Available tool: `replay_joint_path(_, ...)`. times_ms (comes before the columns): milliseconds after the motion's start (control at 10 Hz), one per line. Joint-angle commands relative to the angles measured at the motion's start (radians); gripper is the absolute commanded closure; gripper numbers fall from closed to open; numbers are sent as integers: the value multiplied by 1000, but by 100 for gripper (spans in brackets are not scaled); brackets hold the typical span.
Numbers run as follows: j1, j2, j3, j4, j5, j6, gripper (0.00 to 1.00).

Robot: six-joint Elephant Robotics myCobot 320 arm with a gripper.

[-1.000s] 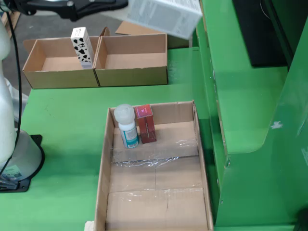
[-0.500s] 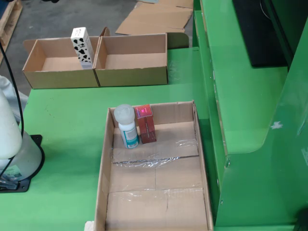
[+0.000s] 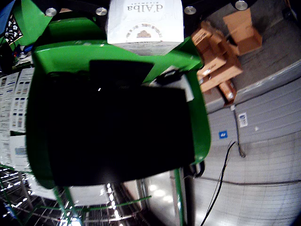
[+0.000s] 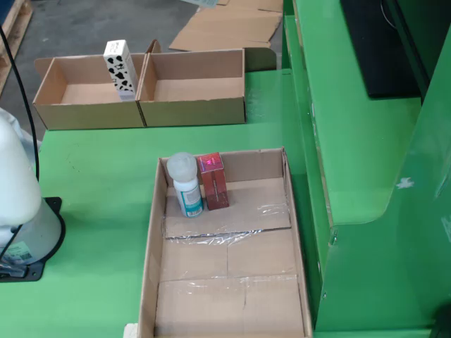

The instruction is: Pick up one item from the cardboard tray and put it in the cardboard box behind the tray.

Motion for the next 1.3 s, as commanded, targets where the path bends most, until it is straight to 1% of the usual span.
replay_joint_path(0, 581, 28, 17, -679, -25, 75, 100)
replay_joint_path(100, 637, 20, 17, -714, -20, 80, 100)
replay_joint_path(300, 666, 21, 17, -725, -18, 75, 100)
replay_joint_path(400, 713, -28, 17, -708, -10, 45, 100)
replay_joint_path(500, 713, -28, 17, -708, -10, 45, 100)
replay_joint_path(600, 730, -56, 17, -689, -3, 8, 100)
replay_joint_path(700, 730, -56, 17, -689, -3, 8, 100)
replay_joint_path(800, 726, -71, 17, -678, 18, -31, 100)
replay_joint_path(1000, 726, -71, 17, -678, 18, -31, 100)
replay_joint_path(1100, 715, -59, 17, -687, 48, -71, 100)
replay_joint_path(1200, 715, -59, 17, -687, 48, -71, 100)
